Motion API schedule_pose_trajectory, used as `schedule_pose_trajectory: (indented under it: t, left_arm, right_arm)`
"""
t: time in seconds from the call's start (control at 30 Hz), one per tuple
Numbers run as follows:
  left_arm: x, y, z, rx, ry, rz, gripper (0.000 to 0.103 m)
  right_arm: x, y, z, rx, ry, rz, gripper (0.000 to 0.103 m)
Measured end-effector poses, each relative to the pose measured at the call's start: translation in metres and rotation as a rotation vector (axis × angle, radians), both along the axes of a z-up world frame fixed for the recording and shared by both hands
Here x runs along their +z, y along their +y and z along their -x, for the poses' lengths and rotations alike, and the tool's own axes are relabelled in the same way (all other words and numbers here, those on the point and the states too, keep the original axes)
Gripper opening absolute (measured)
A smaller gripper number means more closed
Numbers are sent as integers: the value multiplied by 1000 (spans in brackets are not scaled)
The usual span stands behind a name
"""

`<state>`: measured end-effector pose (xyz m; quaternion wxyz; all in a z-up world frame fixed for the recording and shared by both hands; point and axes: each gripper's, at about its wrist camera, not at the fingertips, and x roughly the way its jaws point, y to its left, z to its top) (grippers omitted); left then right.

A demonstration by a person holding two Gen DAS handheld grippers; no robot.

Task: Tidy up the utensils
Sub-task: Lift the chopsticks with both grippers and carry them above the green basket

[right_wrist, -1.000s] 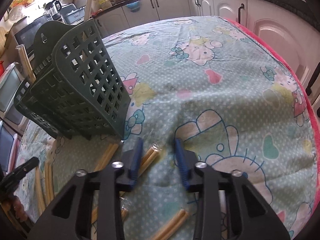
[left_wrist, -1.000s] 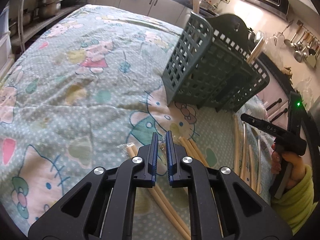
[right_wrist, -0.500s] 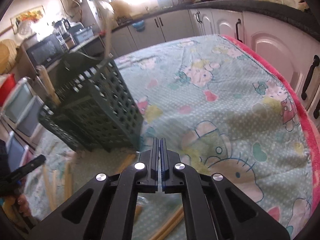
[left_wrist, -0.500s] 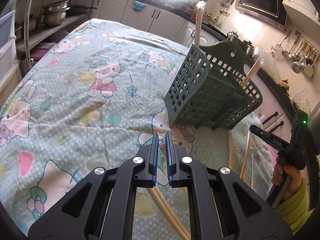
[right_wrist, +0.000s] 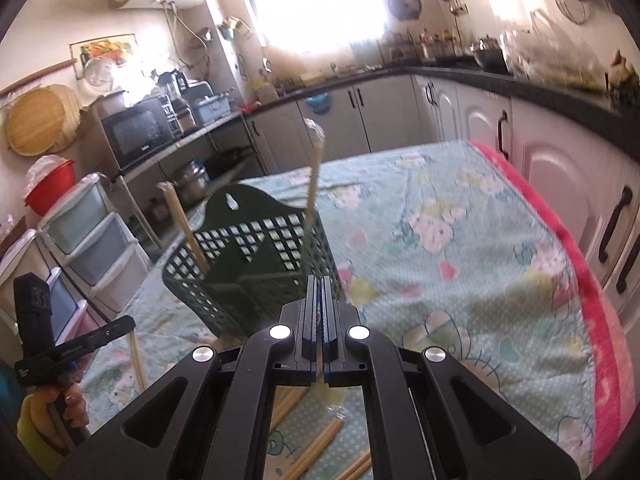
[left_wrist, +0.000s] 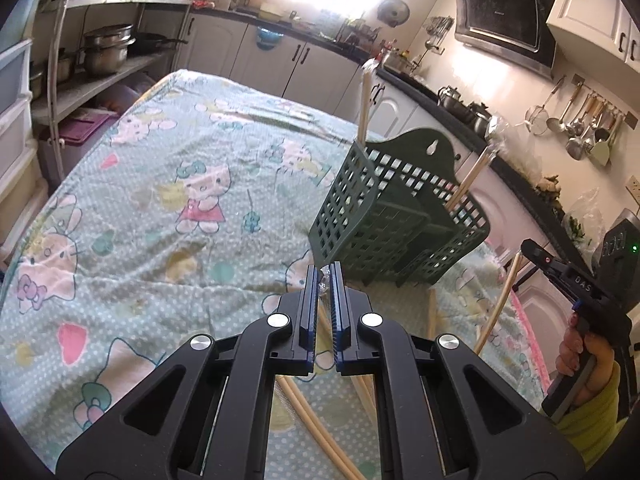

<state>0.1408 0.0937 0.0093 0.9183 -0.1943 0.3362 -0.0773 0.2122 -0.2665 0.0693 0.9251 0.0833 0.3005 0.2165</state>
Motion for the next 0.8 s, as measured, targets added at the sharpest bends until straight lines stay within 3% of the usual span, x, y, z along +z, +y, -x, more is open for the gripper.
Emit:
schedule_pose_trajectory:
  t: [0.8]
  left_arm:
    - [71,-17,21,-97,-159,21,2]
  right_arm:
    - [55,23,40,102,-163,-9,2]
